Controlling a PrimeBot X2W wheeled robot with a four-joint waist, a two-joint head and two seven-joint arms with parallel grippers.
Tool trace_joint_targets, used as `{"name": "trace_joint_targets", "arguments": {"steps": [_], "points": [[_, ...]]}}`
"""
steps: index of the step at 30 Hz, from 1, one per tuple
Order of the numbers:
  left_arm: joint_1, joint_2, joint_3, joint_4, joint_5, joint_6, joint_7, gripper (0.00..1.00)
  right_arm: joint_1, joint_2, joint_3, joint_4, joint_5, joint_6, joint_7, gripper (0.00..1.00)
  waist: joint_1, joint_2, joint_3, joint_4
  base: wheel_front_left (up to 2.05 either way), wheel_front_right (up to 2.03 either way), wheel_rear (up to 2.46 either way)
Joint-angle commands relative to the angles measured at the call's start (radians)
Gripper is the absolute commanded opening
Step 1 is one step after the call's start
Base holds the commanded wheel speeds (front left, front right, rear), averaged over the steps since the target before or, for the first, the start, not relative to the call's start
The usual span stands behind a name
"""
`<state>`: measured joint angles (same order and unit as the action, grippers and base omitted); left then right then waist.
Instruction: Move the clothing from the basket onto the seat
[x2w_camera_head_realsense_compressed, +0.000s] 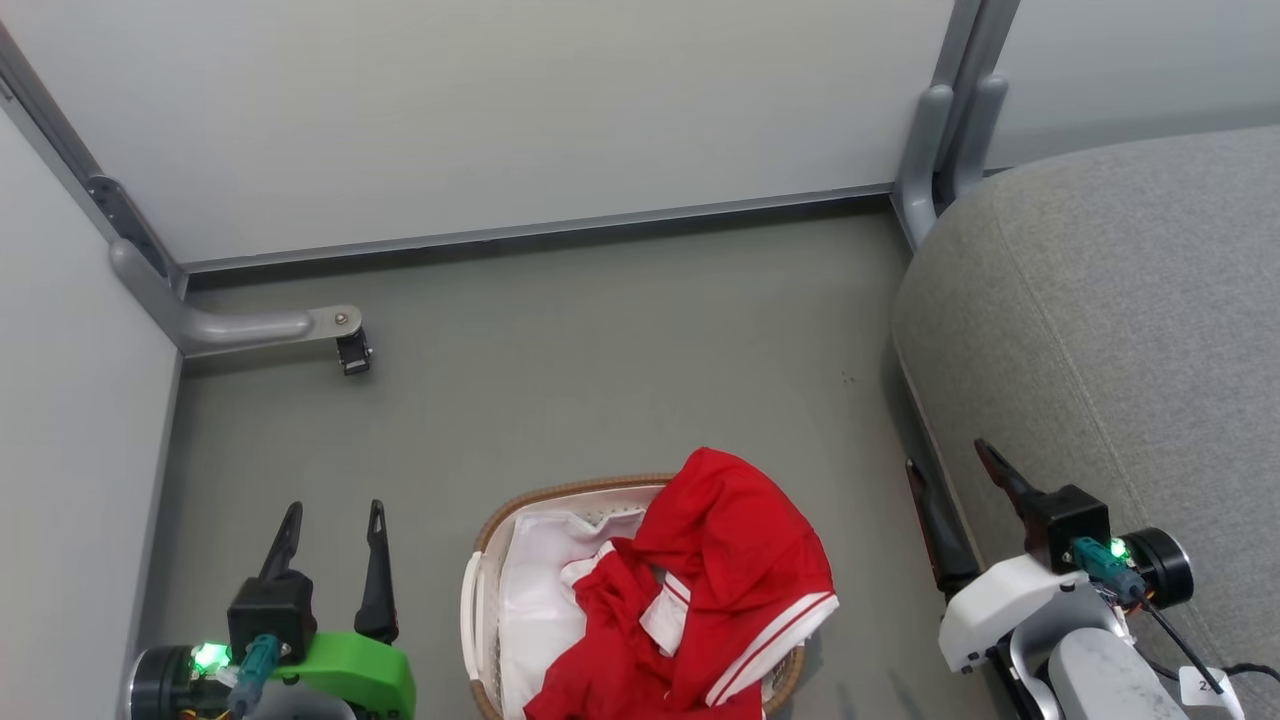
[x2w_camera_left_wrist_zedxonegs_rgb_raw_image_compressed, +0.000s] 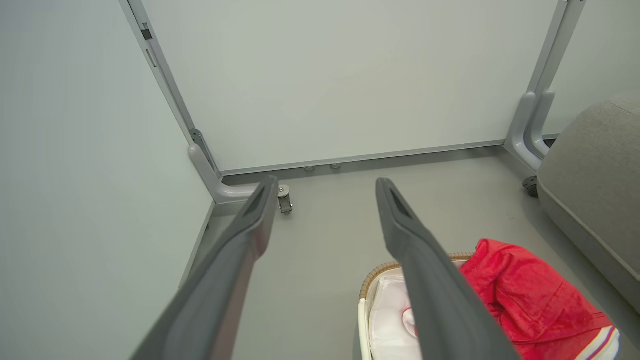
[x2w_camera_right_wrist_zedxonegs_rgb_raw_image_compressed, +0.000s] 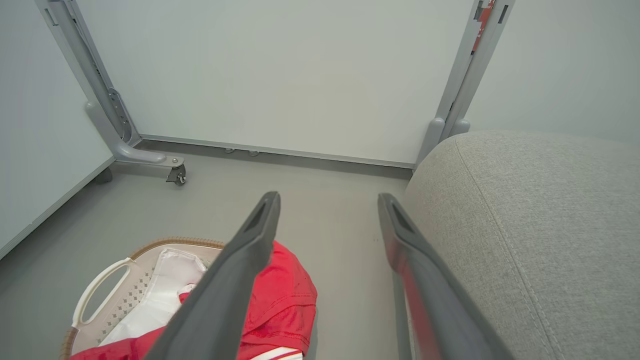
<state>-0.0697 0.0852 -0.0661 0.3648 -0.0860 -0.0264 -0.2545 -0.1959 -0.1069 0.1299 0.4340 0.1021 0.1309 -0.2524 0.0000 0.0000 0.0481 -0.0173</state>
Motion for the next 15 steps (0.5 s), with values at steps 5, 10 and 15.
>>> {"name": "trace_joint_targets", "arguments": {"steps": [5,10,15], "points": [[-0.017,-0.011,-0.004,0.019,0.039,-0.019,-0.012,1.00,-0.022,-0.002,0.001,-0.005,-0.038,0.000,-0.014,1.00,0.0000,0.0000,0.027,-0.007,0.00,0.00,0.00],[-0.037,-0.024,-0.017,0.058,0.013,-0.052,-0.010,1.00,-0.038,-0.001,-0.005,-0.016,-0.030,0.000,-0.014,1.00,0.0000,0.0000,0.068,-0.017,0.00,0.00,0.00],[-0.083,-0.029,-0.060,0.109,-0.010,-0.080,-0.010,1.00,-0.065,-0.001,-0.005,-0.033,-0.022,0.000,-0.014,1.00,0.0000,0.0000,0.128,-0.031,0.00,0.00,0.00]]}}
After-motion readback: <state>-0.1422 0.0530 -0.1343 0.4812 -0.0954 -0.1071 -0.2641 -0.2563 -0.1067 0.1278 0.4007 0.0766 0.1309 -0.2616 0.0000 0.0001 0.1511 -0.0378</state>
